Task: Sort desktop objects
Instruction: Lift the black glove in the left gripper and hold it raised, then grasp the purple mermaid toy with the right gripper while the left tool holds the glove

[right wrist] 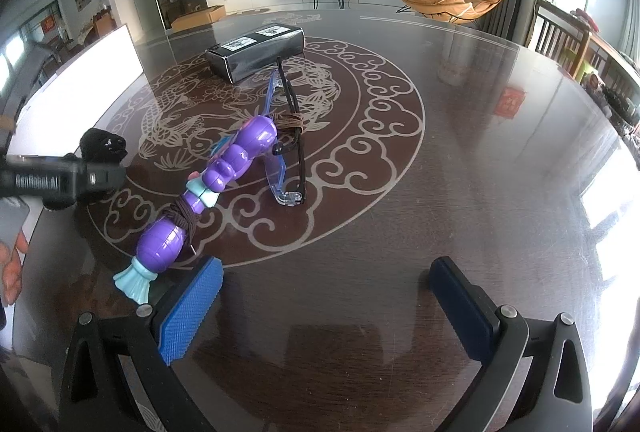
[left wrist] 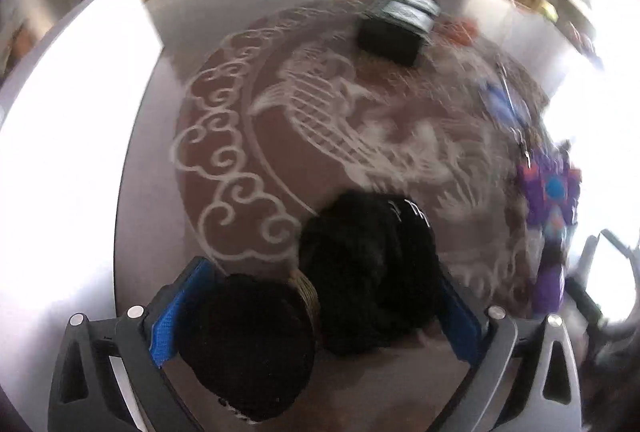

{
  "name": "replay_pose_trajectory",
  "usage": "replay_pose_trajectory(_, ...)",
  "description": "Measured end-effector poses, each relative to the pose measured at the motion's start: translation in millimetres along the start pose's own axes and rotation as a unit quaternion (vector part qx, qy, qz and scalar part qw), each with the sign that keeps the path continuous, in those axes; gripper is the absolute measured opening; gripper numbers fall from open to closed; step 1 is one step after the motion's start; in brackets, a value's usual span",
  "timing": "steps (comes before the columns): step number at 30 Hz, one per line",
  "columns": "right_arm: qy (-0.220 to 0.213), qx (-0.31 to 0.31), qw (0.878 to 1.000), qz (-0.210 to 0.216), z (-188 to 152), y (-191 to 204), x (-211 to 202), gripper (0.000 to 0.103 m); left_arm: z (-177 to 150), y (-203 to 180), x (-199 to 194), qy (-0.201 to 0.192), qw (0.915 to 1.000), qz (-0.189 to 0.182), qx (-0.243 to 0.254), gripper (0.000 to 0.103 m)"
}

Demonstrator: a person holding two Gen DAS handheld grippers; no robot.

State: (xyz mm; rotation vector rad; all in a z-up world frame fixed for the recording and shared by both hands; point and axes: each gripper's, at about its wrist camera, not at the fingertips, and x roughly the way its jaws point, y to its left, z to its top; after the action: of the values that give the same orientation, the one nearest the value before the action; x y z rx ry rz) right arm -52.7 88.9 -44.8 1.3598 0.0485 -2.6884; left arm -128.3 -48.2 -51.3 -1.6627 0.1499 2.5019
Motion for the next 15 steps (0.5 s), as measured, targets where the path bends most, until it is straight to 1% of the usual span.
replay_pose_trajectory(3,-0.001,0.001,1.0,0.002,0.1,0.6,0.0,0.103,-9.2,-8.1,-3.7,-0.002,0.9997,-0.01,0.023,0.103)
replay_pose_trajectory(7,0.003,-0.005,1.0,-0.007,0.2,3.6,0.7,0.103,-20.0,-10.6,-8.5,-0.02,0.9996,-0.01,0.02,0.103)
replay_pose_trajectory(15,0.003,-0.006,1.0,-0.009,0.5,4.8,2.5,0.103,-30.8,-11.2,-14.4,-0.037,0.9991,-0.012,0.019,0.103)
